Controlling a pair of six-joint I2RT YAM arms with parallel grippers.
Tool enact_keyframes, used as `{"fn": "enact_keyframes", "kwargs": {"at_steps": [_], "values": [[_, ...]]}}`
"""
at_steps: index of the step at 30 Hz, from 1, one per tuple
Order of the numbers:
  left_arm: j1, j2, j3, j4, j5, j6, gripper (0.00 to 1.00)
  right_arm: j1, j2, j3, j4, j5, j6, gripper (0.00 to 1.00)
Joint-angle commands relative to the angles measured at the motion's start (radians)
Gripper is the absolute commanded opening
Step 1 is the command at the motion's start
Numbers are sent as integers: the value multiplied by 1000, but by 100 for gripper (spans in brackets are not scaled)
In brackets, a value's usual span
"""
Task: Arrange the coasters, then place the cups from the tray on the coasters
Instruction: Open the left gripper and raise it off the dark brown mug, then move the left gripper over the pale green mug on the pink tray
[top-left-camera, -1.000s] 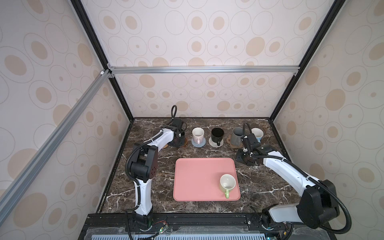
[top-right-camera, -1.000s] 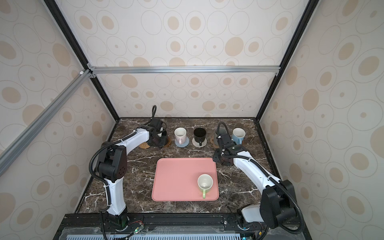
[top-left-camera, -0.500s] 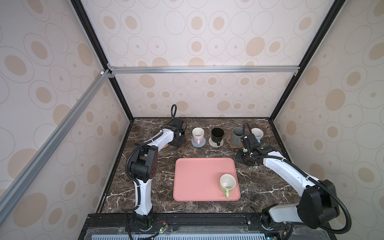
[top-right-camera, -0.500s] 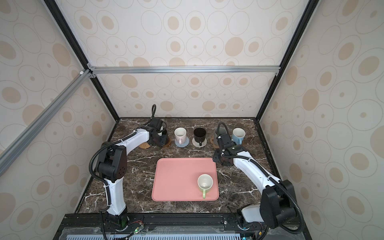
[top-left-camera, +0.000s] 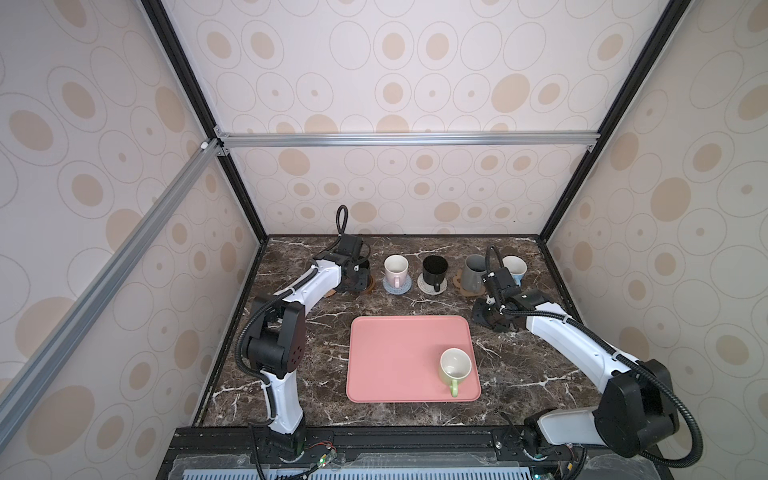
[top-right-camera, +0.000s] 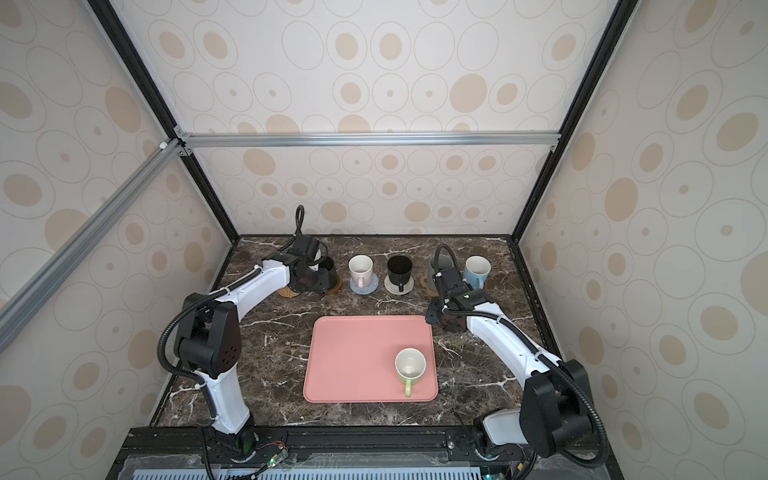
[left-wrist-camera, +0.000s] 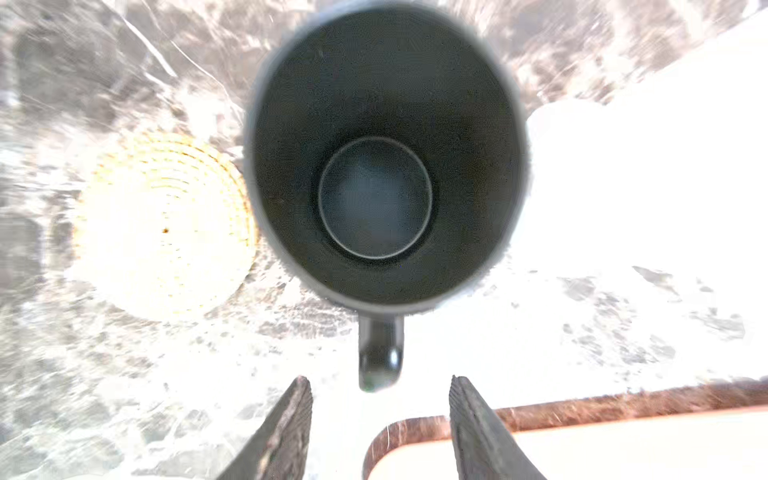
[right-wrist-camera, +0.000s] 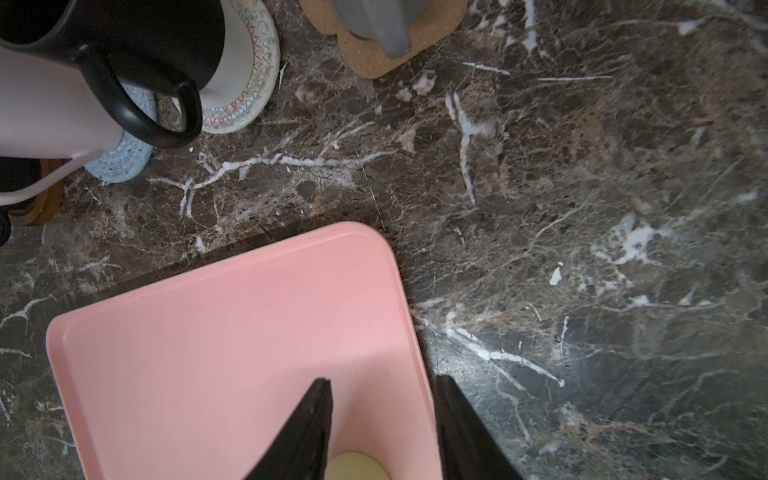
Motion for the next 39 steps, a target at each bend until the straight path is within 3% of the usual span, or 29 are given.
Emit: {"fn": "enact_keyframes", "kwargs": {"at_steps": [1, 9, 18, 24, 30, 39], "values": [[-16, -83, -19, -33, -6, -10, 55, -5, -14, -4, -14, 25, 5, 44], [-104, -210, -73, -75, -24, -22, 58, -5, 18, 18, -18, 20, -13, 44], [-287, -306, -118, -87, 19, -46, 60, -8, 22, 28, -3, 45, -19, 44], [-310, -371, -159, -83, 38, -55, 61, -14, 31, 30, 18, 30, -14, 44], [-398, -410, -216, -55, 109, -107, 61, -20, 42, 38, 28, 32, -16, 44], [-535, -414, -264, -23, 128, -212, 61, -38, 51, 39, 43, 31, -30, 44]]}}
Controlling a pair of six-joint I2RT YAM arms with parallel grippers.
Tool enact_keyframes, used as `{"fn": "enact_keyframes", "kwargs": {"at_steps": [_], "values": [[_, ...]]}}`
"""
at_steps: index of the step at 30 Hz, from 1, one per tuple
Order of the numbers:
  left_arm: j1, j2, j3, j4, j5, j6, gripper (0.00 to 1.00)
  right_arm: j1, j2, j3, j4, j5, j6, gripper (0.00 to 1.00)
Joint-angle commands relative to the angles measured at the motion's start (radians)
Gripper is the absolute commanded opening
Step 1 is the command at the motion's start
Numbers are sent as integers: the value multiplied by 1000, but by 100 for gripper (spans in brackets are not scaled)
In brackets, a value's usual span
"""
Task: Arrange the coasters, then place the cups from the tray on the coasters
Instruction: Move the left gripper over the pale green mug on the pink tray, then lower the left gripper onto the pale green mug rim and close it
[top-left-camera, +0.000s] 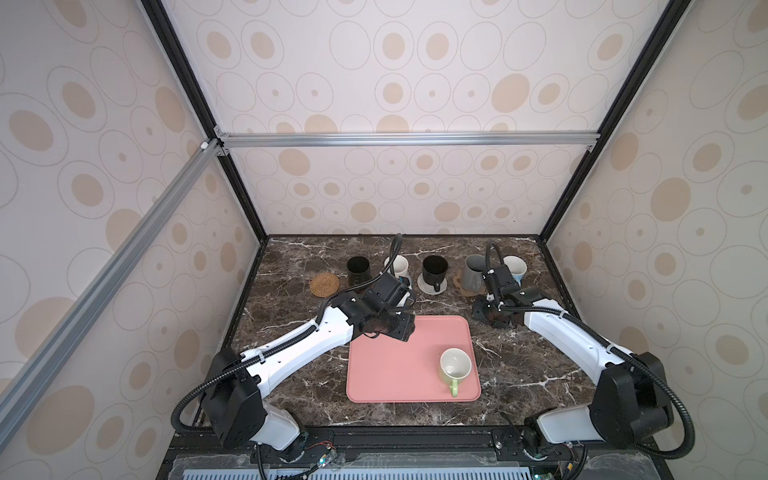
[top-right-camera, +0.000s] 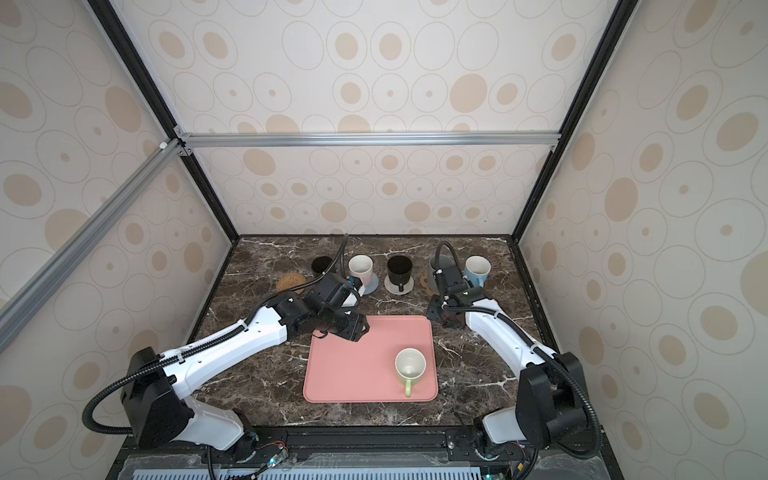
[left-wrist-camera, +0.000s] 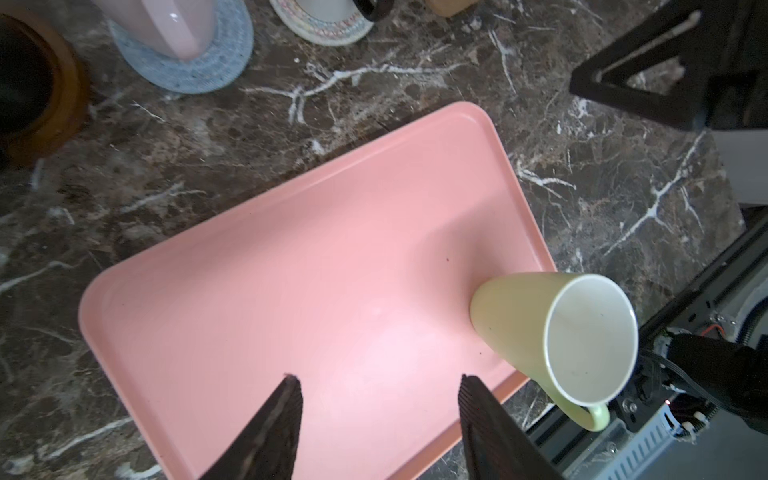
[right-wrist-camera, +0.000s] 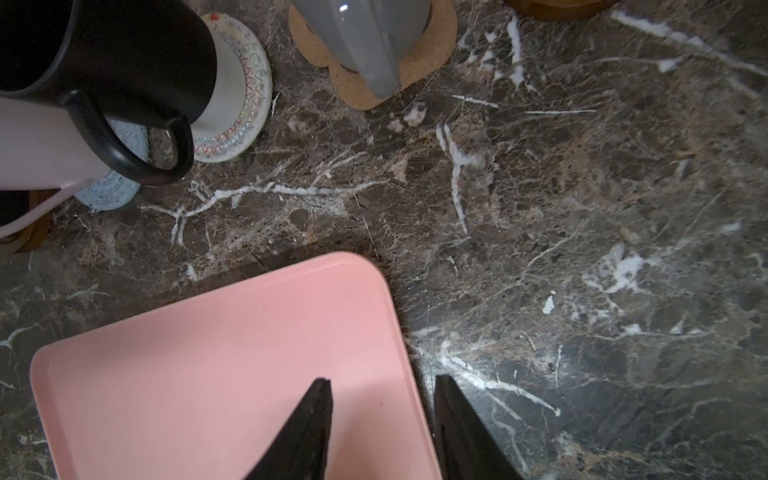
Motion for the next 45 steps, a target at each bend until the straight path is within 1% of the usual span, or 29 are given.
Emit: {"fn": "enact_keyframes", "kwargs": {"at_steps": [1, 5, 8, 16, 22, 27, 32, 34, 36, 39, 45], "values": [[-44, -12, -2, 23, 16, -78, 62, -18, 10, 26, 2, 7, -16, 44], [-103, -1, -9, 38, 27, -129, 62, -34, 13, 26, 11, 5, -25, 44], [-131, 10, -16, 39, 29, -155, 62, -37, 16, 26, 18, -3, -26, 44], [-237, 77, 18, 52, 35, -243, 62, -75, 17, 18, 27, -13, -30, 44], [-317, 123, 30, 84, 23, -334, 62, -86, 10, 16, 35, -23, -51, 44], [-376, 162, 59, 75, -1, -379, 61, -95, 2, 12, 41, -37, -75, 44], [-413, 197, 90, 73, -20, -413, 60, -104, -7, -1, 54, -51, -93, 44], [-422, 220, 104, 62, -22, -419, 58, -110, -13, -12, 60, -55, -99, 44], [-434, 249, 131, 40, -22, -414, 55, -116, -23, -25, 65, -57, -101, 44], [-452, 289, 181, -2, -37, -404, 55, -124, -41, -43, 73, -60, -99, 44], [-456, 325, 207, -44, -49, -417, 53, -140, -56, -63, 82, -73, -95, 44]]}}
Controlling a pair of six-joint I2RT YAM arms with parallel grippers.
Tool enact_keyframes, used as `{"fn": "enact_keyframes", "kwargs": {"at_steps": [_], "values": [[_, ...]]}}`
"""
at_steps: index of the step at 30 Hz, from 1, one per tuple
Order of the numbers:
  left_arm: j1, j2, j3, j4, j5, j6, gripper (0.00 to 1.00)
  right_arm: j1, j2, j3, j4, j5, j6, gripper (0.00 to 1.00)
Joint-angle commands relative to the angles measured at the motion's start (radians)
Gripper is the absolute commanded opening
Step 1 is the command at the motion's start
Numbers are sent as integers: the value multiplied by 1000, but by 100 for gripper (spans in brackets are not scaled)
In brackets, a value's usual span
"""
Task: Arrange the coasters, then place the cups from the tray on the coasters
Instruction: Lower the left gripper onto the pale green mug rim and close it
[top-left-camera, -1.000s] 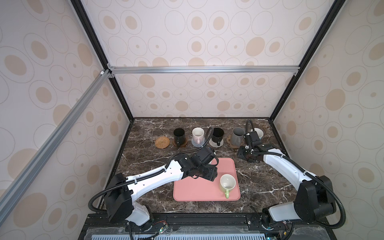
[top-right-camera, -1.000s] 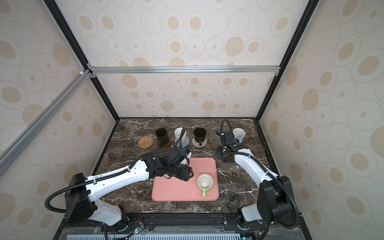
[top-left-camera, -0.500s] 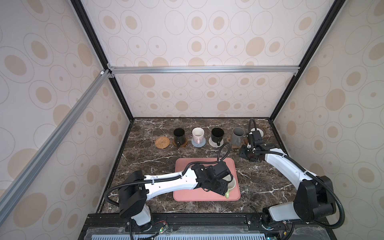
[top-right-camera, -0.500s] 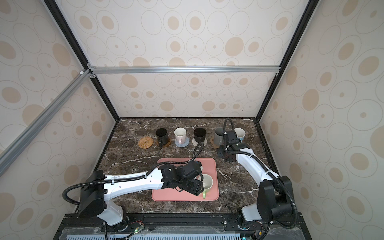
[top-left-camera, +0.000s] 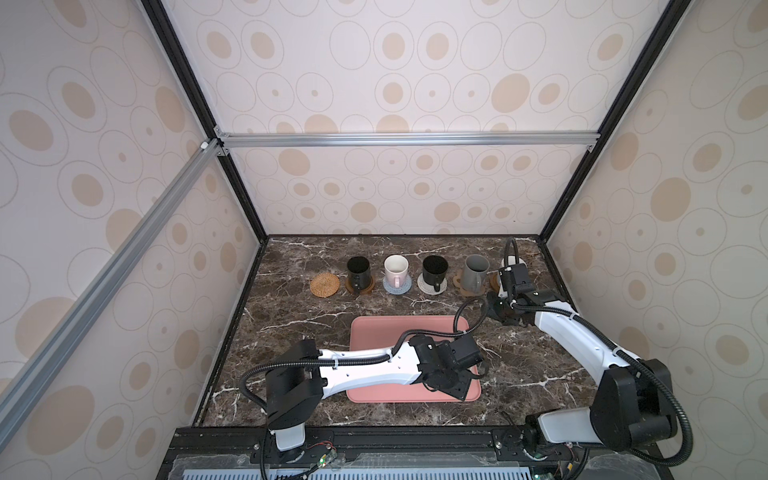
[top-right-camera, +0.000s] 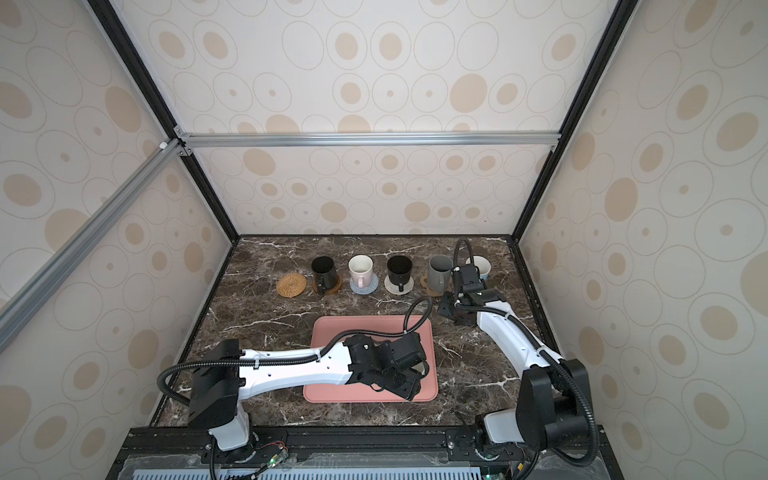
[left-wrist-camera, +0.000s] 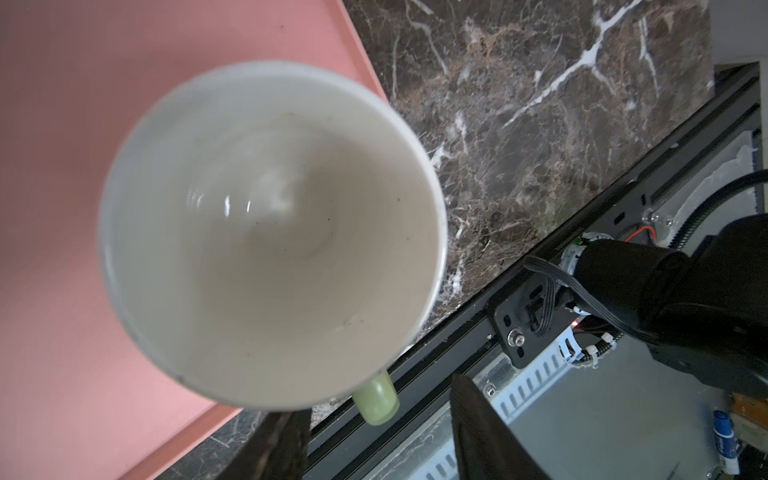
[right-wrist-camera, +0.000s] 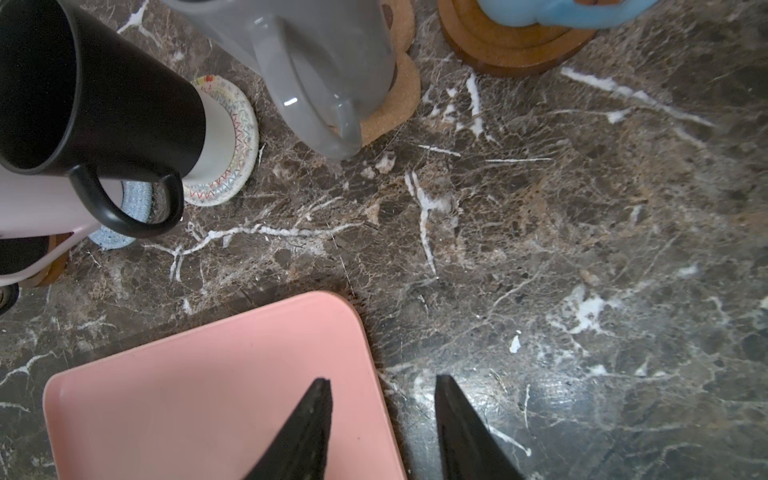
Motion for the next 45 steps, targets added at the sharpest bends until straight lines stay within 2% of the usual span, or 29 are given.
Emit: {"fn": "enact_keyframes", "kwargs": {"at_steps": [1, 15, 22, 27, 45], "values": [[-5, 14, 47, -72, -37, -27, 53, -12, -26, -19, 5, -10, -6, 44], [-6, 19, 47, -155, -132, -80, 42, -33, -38, -45, 20, -30, -4, 44], [-6, 23, 25, -95, -112, -11, 42, -35, -33, -49, 22, -35, 1, 44], [-7, 37, 14, -94, -110, -11, 42, -37, -38, -58, 21, -25, 3, 44], [-20, 99, 69, -170, -183, 40, 33, -37, -36, -60, 11, -19, 7, 44]]}}
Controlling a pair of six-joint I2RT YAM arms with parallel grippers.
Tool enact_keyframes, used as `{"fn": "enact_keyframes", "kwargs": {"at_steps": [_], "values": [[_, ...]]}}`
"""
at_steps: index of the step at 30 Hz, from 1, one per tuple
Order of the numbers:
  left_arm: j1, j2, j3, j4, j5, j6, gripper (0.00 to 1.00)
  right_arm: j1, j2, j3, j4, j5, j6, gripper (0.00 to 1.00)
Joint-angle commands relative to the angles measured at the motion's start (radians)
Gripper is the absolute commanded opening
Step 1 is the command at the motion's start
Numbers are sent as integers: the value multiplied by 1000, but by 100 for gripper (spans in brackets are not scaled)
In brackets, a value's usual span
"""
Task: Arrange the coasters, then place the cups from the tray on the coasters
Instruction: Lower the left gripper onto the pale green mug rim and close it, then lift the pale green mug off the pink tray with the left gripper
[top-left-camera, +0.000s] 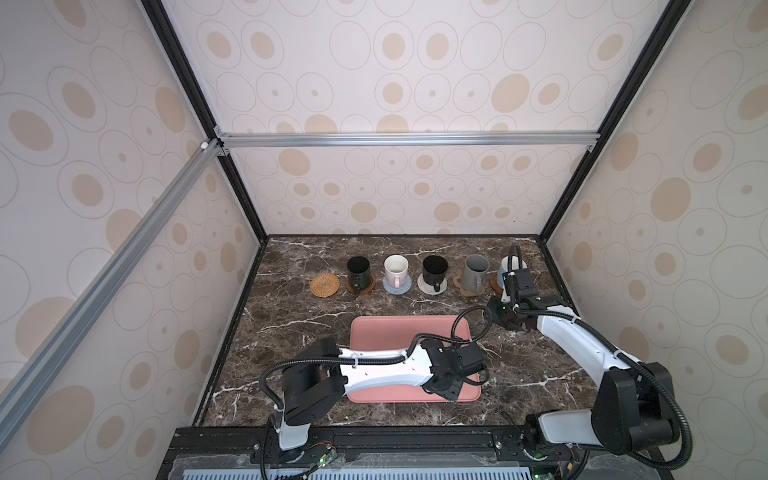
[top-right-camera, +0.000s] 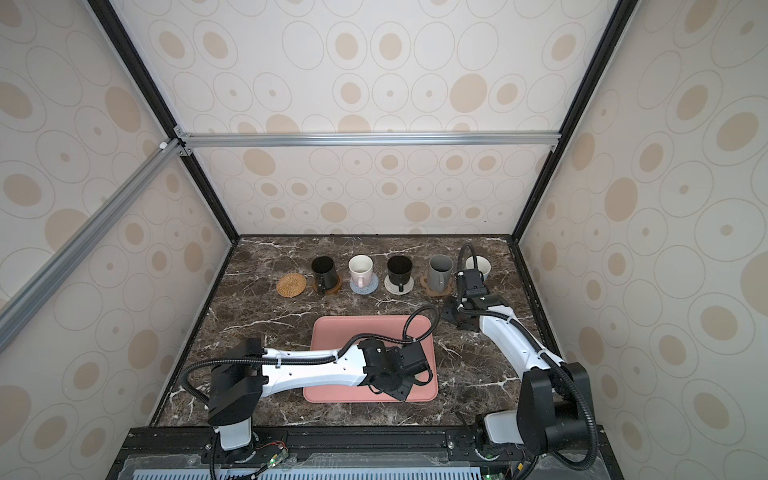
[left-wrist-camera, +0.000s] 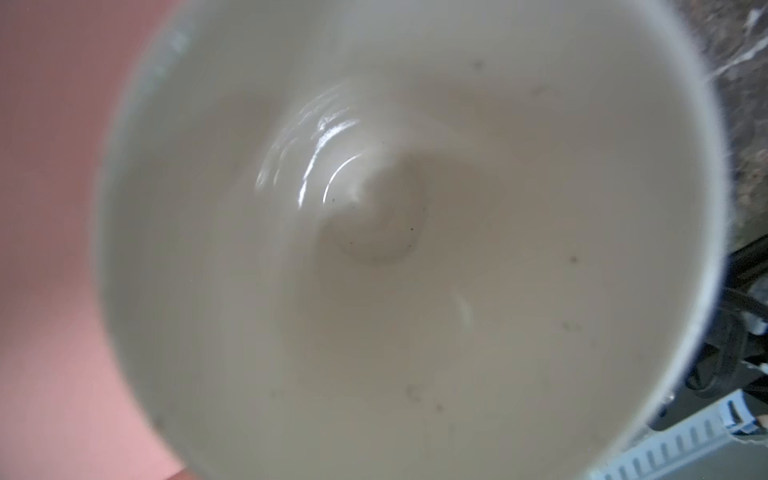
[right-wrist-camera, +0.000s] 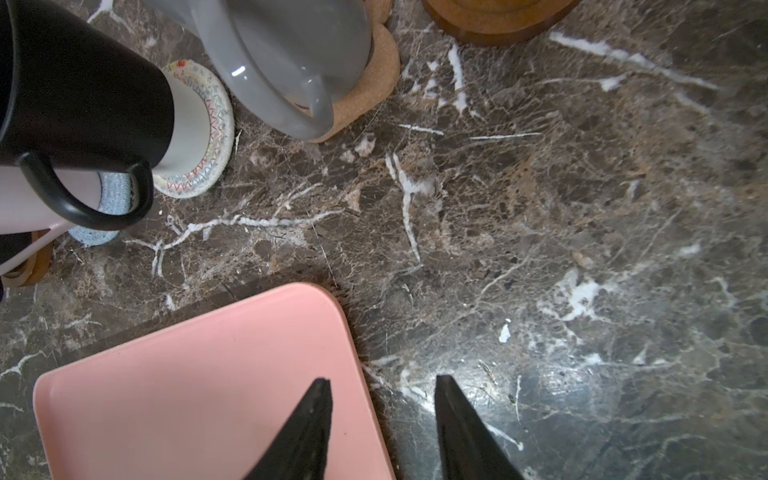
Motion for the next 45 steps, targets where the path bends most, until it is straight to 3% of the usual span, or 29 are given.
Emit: {"fn": "enact_keyframes", "kwargs": {"at_steps": [1, 15, 29, 45], "values": [[-9, -3, 36, -51, -48, 21, 32, -9, -19, -7, -7, 7, 6, 44], [-11, -24, 13, -26, -85, 23, 16, -9, -23, -4, -25, 15, 11, 44], [-3, -125, -75, 12, -161, -49, 13, -9, -29, 15, -75, 12, -7, 44], [173, -348, -275, 74, -152, -37, 13, -9, -39, 40, -151, 29, 0, 44]]}}
